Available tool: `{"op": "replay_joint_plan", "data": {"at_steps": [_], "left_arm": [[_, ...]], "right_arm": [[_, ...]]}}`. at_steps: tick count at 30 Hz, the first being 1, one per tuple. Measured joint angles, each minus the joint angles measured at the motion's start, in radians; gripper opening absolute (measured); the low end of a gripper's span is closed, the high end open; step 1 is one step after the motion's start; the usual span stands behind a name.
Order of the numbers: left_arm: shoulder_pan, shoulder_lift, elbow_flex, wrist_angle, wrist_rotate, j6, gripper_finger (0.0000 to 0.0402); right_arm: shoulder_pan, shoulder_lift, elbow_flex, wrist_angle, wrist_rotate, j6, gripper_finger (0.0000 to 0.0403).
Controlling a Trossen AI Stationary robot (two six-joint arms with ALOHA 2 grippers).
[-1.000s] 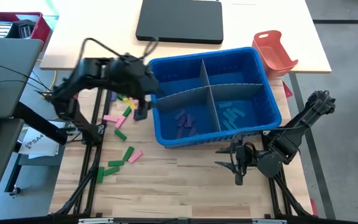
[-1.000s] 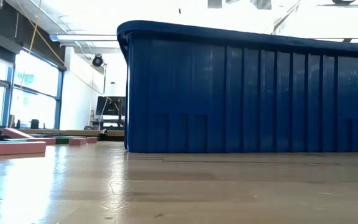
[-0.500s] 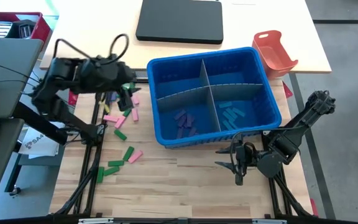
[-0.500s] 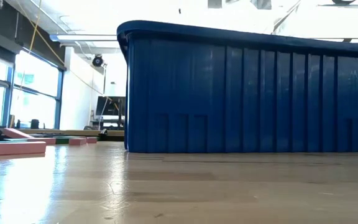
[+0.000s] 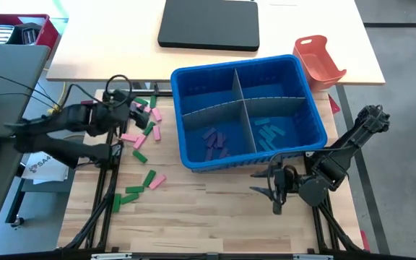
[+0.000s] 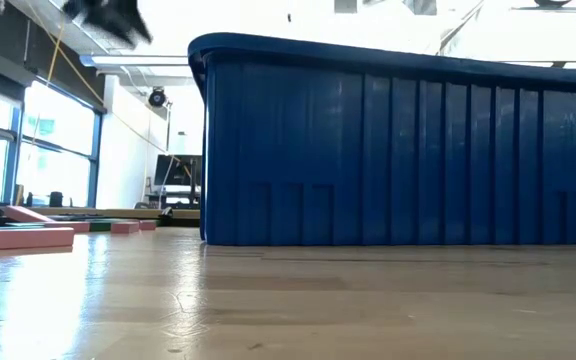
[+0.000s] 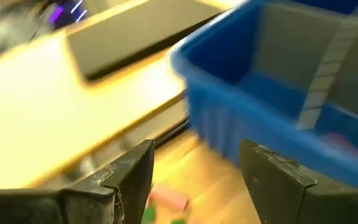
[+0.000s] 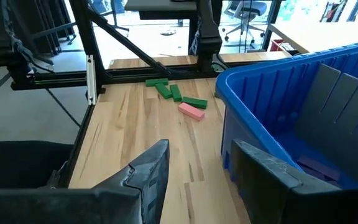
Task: Sort blocks
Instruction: Put the purple block into the blue bin with the other purple block
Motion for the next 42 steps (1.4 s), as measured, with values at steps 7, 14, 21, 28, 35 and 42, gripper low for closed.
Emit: {"op": "replay_joint_plan", "data": {"at_steps": [7,14,21,28,35,42], "left_arm": [[0.361,0.047,-0.113,0.006,0.218,0.017,0.0123],[0.596,0.312,-0.115,0.007,0.284,0.185,0.0009],[0.679,0.610,-0.115,0.010,0.270,0.187,0.0002],[0.690,0.819,-0.115,0.005,0.126,0.129,0.0001],[0.747,0.926,-0.115,0.003,0.120,0.111,0.0000],[0.787,0.952,-0.115,0.051,0.134,0.152,0.0000]], "right_arm": [[0.000,0.000,0.000,0.043,0.127,-0.049,0.0169],[0.000,0.000,0.000,0.089,0.148,-0.074,0.0169],[0.000,0.000,0.000,0.089,0.144,-0.063,0.0169],[0.000,0.000,0.000,0.085,0.144,-0.064,0.0169],[0.000,0.000,0.000,0.082,0.136,-0.063,0.0169],[-0.001,0.000,0.000,0.082,0.117,-0.063,0.0169]]}}
